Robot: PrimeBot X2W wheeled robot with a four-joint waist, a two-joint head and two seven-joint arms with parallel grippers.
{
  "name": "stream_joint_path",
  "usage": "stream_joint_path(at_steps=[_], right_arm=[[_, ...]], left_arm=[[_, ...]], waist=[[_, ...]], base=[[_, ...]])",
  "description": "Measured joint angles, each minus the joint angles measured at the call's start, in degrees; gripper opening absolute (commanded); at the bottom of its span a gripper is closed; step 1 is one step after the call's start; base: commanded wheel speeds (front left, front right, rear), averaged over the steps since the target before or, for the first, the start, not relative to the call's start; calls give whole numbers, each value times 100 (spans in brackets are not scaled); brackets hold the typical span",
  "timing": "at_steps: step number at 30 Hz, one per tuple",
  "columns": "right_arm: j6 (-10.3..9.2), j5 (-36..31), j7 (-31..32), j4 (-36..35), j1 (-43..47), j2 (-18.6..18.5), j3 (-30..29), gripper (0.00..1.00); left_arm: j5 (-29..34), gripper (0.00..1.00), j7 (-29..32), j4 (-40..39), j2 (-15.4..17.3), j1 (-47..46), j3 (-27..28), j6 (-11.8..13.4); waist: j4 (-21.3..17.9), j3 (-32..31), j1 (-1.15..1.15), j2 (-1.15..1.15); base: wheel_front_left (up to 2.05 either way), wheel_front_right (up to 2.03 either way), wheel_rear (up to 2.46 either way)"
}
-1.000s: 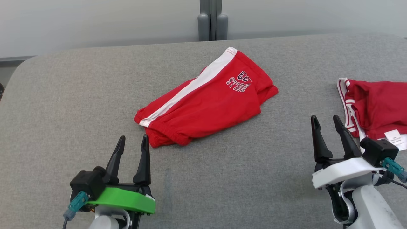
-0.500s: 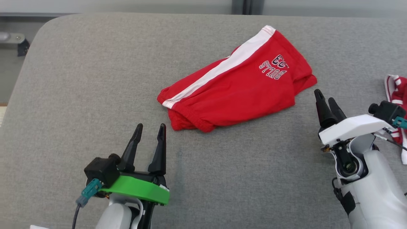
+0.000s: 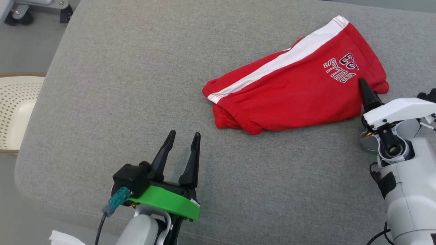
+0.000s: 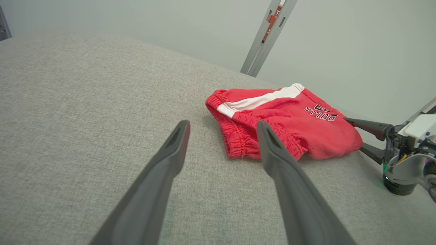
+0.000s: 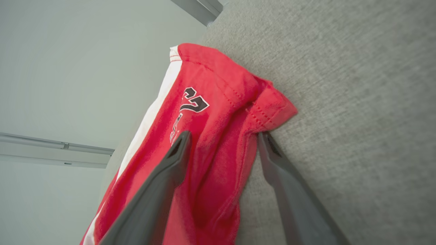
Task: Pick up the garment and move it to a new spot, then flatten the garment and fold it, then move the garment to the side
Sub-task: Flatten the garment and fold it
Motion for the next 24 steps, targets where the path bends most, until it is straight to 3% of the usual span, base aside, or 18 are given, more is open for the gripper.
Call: stream_joint_path(at_steps=[8,24], right_arm=[[-8,-203,53,400,-319,-90,-223,100],[-5,-803,149,1020,-1116,-264,-328,100]], left_arm=[[-57,100,0,-33,0,-13,-89,56],[-236,100,0,-87,0,-135,-288,97]], waist=[[255,86,0,0],[390,344,0,0]], base=[[0,0,0],[0,0,0]])
